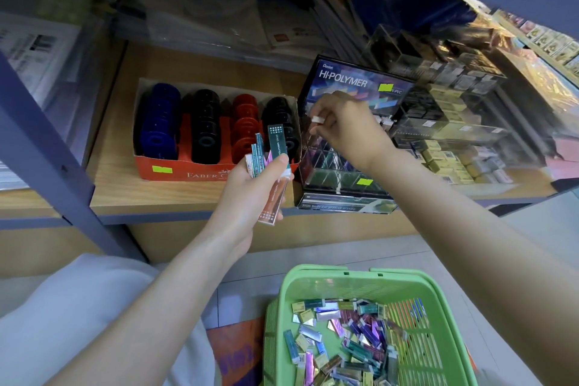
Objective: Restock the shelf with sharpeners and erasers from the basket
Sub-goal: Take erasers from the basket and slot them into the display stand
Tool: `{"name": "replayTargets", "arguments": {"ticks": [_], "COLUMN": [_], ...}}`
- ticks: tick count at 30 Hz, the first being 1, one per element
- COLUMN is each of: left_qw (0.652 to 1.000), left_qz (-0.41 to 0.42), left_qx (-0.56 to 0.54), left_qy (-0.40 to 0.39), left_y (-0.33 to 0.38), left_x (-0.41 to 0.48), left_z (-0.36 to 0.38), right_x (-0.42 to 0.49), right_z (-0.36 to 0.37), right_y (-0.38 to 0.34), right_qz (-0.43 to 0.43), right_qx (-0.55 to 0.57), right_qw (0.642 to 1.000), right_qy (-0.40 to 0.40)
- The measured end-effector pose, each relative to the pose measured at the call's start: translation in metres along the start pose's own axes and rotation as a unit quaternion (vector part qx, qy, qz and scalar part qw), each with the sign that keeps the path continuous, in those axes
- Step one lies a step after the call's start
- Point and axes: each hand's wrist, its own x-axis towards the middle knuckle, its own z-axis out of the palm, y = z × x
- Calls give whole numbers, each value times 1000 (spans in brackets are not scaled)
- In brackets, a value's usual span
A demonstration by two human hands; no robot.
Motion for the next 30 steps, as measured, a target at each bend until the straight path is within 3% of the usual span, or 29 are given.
{"name": "replayTargets", "arguments": {"ticks": [9,12,15,18,23,26,28,30], "left_qw": [1000,999,998,996,997,998,998,998], "left_qz": [1,3,18,40,36,25,20,15], "left_qx": [15,32,62,74,58,55,59,55], "left_qy": [4,2,-14,-35,-28,-27,-31,-32], "left_y": [1,0,-3,-5,-6,-6,-6,-5], "left_x": [3,4,3,1,1,1,0,0], "left_z": [-7,-9,-8,-5,0,3,6,9], "right_x": [-6,-15,-34,-48,-57,-63,-66,-67], "right_z": [2,-8,-12,-9,-16,-26,-33,-36], "right_y": [-2,-15,-35,-45,-44,-31,-20,-6], "right_qz": [-9,17,53,95,204,253,266,240], "right_qx": [-54,37,145,253,455,473,436,300], "right_qw": [996,995,988,961,867,844,860,923], "right_qy": [64,96,9,-62,-7,-2,-11,-4]}}
